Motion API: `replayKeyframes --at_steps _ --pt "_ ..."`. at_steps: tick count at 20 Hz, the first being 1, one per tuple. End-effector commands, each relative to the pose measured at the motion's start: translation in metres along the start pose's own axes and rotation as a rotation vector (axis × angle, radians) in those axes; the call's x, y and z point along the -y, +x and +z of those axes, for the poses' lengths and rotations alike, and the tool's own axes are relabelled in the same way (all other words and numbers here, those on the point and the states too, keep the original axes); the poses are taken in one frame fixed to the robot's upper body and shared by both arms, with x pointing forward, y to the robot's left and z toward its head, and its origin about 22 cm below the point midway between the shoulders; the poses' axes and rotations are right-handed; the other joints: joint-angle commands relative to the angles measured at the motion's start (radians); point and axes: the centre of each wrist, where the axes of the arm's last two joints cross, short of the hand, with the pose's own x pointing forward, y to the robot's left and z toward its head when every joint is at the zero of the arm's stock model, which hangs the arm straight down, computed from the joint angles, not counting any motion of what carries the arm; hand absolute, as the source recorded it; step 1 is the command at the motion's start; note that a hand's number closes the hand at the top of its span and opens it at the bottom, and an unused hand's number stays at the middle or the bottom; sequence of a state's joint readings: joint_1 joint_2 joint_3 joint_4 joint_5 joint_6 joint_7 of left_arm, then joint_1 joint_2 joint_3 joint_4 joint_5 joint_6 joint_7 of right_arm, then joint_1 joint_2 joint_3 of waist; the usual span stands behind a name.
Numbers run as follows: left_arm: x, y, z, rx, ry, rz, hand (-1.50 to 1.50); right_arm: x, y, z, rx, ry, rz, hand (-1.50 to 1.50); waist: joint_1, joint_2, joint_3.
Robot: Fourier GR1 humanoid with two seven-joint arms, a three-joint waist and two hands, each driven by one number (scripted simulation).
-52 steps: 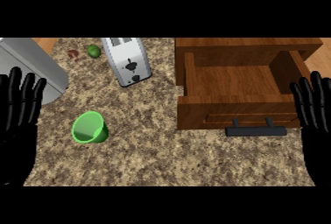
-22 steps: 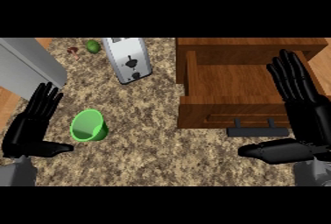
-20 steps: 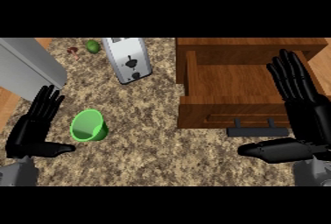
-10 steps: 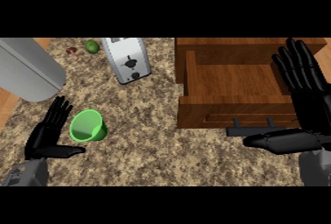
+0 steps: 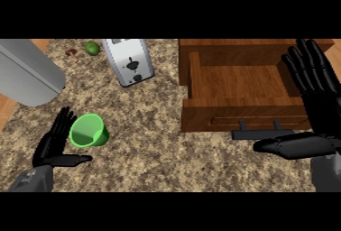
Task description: Pick up the cup, place it into the drawer and close the drawer
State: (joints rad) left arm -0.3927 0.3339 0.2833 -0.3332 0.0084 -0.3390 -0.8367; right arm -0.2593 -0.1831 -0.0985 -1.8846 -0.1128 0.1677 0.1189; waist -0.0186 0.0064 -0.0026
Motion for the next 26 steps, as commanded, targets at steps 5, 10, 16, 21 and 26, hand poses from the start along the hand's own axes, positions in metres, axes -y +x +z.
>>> replayKeyframes --at_steps 5,10,16,21,26 --pt "0.002 -0.006 -0.001 0.071 -0.011 0.02 -1.5 0.009 0.005 -0.008 0.009 0.011 0.011 -1.5 -0.012 0.007 -0.002" --pt "0.01 -0.004 -0.01 0.071 -0.019 0.036 -1.5 0.004 0.003 -0.008 0.003 0.002 -0.014 -1.5 -0.013 0.007 -0.002" --pt "0.038 -0.013 -0.015 0.109 -0.042 0.021 -1.5 0.01 0.008 -0.009 -0.003 0.02 0.008 -1.5 -0.021 0.009 -0.003" --pt "0.039 -0.018 -0.008 0.096 -0.082 0.114 -1.5 0.0 -0.005 0.0 0.001 0.008 -0.006 -1.5 -0.02 0.008 -0.003" --pt "0.051 -0.019 -0.014 0.112 -0.171 0.232 1.5 0.004 0.007 -0.008 -0.001 0.009 0.01 -1.5 -0.026 0.008 -0.004"
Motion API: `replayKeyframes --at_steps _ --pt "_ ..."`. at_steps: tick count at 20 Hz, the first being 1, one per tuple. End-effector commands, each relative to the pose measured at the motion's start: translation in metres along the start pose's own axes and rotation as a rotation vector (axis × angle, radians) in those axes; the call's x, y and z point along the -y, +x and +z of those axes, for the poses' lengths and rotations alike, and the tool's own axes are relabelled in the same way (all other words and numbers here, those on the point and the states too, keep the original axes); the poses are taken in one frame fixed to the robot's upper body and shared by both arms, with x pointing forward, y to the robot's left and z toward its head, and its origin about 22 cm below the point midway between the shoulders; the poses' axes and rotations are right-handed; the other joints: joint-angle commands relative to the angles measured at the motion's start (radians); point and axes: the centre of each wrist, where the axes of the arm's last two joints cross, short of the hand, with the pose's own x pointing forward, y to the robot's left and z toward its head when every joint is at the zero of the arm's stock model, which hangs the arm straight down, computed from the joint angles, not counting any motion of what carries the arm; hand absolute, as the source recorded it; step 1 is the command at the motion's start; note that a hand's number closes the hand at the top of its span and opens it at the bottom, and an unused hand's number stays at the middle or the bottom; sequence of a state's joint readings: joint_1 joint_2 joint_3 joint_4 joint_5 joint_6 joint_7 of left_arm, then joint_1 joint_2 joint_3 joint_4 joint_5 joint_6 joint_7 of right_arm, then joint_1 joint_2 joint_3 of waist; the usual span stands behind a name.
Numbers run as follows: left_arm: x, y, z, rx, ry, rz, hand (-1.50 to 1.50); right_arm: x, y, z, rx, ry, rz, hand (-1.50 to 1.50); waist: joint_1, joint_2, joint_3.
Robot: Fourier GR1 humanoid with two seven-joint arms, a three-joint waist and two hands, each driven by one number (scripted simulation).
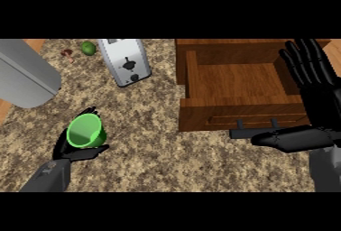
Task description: Pick up the cup, place it into the drawer and close the drawer
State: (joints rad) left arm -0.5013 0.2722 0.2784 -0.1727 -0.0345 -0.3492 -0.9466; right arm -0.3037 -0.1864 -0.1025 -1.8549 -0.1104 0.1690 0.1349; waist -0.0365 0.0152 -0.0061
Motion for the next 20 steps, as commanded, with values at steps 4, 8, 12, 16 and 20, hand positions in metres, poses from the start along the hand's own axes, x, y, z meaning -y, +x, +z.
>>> replayKeyframes --at_steps 4,8,12,16,20 --pt "0.026 -0.007 -0.006 0.254 -0.018 -0.013 1.5 0.007 0.002 -0.012 -0.006 -0.001 0.023 -1.5 0.008 0.002 0.0" --pt "0.018 -0.003 -0.007 0.314 0.101 -0.199 1.5 0.007 -0.001 0.004 -0.001 -0.002 0.006 -1.5 0.0 -0.003 0.002" --pt "0.038 -0.014 -0.003 0.327 0.303 -0.23 1.5 0.011 -0.001 -0.004 -0.009 -0.03 -0.001 -1.5 0.023 -0.007 0.003" --pt "0.063 0.0 -0.038 0.436 0.333 -0.073 1.5 0.022 0.001 0.014 -0.019 -0.003 0.012 -1.5 0.003 -0.007 0.003" --pt "0.067 0.027 -0.07 0.49 0.123 0.066 1.5 0.012 0.002 0.005 -0.015 -0.034 0.012 -1.5 0.025 -0.014 0.004"
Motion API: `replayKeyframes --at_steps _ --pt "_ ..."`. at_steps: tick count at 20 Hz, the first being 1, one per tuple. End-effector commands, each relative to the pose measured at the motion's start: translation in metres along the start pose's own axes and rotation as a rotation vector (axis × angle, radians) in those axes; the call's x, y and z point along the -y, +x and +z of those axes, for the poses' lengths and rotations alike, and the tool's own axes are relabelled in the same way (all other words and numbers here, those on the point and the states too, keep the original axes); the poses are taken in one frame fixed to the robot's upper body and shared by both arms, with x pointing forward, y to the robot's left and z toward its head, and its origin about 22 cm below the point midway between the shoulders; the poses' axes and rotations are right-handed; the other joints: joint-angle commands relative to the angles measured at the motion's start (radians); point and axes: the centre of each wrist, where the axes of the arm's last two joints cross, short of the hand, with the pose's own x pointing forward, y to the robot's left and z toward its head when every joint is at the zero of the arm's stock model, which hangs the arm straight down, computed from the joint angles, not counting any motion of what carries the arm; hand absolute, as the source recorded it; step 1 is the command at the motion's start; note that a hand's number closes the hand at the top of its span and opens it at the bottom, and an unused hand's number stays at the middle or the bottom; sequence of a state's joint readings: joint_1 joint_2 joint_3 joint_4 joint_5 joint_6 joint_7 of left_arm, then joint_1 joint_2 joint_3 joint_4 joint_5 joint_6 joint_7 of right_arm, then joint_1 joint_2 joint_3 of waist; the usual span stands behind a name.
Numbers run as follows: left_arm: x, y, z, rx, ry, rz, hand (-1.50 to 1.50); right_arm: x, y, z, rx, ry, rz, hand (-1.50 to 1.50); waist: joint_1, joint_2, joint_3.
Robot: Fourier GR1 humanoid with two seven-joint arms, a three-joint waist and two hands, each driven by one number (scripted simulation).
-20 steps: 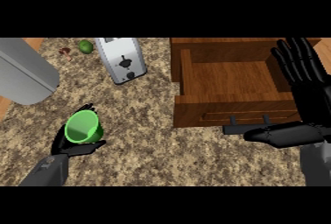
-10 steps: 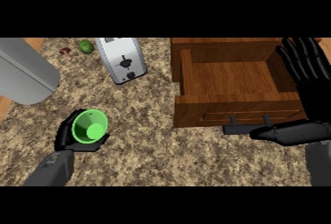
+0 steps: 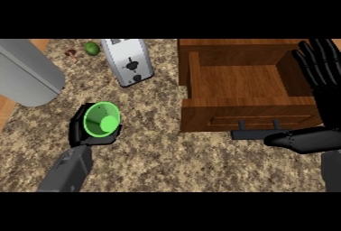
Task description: Pick up the cup, place it into the drawer and close the drawer
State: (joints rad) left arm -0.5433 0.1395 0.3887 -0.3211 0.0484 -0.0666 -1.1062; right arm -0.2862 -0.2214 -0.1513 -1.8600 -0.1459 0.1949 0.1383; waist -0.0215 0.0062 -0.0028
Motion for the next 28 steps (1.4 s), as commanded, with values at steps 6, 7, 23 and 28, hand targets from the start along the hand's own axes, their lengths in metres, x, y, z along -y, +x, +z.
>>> replayKeyframes --at_steps 6,7,23,28 --pt "0.056 0.036 -0.075 0.175 -0.242 0.154 1.5 -0.002 -0.011 0.009 -0.02 -0.006 0.014 -1.5 0.024 -0.012 0.004" --pt "0.085 0.043 -0.082 0.18 -0.232 0.152 1.5 0.0 -0.015 0.012 -0.024 -0.005 0.015 -1.5 0.027 -0.014 0.004" --pt "0.243 0.197 -0.169 0.19 -0.417 0.09 1.5 0.015 -0.019 0.003 -0.016 -0.018 0.035 -1.5 0.003 -0.007 0.004" --pt "0.269 0.217 -0.186 0.083 -0.396 0.015 1.5 0.013 -0.007 0.009 0.002 -0.024 0.032 -1.5 -0.014 -0.002 0.003"
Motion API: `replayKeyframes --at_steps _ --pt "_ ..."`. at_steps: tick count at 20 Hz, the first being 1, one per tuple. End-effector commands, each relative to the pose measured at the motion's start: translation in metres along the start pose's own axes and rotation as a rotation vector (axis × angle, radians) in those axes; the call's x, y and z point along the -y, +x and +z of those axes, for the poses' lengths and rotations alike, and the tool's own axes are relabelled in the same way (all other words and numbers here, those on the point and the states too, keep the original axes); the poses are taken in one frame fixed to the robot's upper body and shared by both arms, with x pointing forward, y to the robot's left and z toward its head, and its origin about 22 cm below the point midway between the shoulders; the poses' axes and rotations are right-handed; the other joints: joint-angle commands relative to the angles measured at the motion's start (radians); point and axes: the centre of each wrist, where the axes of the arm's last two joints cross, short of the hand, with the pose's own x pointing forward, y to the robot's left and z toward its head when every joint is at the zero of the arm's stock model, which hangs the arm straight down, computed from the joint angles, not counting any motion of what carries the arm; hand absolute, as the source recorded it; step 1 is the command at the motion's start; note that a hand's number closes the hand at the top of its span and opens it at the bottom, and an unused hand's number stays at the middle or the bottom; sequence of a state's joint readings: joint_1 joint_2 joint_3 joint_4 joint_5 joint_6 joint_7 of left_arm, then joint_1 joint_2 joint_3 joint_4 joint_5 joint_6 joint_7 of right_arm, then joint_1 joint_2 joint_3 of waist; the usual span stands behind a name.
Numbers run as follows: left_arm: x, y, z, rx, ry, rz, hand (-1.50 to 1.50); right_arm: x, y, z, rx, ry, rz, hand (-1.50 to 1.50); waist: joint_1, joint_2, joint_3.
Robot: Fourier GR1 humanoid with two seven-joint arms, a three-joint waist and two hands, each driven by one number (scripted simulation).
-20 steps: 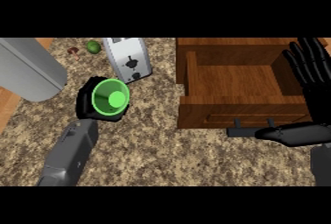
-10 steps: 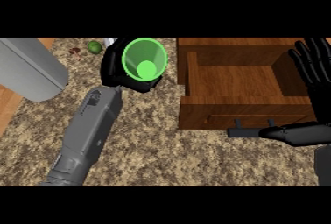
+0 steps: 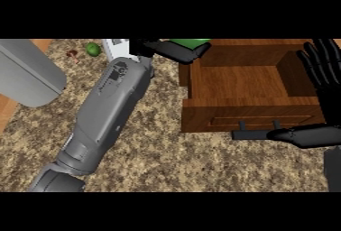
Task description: Pick up the cup, place it into the drawer and close the drawer
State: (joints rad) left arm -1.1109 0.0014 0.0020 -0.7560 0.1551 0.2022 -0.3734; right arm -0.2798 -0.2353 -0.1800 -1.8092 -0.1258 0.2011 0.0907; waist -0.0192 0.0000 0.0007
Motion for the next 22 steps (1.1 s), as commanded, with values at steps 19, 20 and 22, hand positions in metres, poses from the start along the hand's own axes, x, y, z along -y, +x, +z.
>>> replayKeyframes --at_steps 19,20,22 --pt "0.029 -0.041 0.004 -0.415 -0.135 -0.276 1.5 -0.026 0.011 -0.029 0.082 0.129 -0.039 -1.5 -0.158 0.043 0.002" --pt "0.029 -0.043 0.006 -0.42 -0.142 -0.282 1.5 -0.021 0.013 -0.03 0.082 0.113 -0.041 -1.5 -0.165 0.044 0.002" --pt "0.028 -0.047 0.011 -0.387 -0.146 -0.281 -1.5 -0.03 0.008 -0.033 0.108 0.142 -0.056 -1.5 -0.174 0.056 0.002"
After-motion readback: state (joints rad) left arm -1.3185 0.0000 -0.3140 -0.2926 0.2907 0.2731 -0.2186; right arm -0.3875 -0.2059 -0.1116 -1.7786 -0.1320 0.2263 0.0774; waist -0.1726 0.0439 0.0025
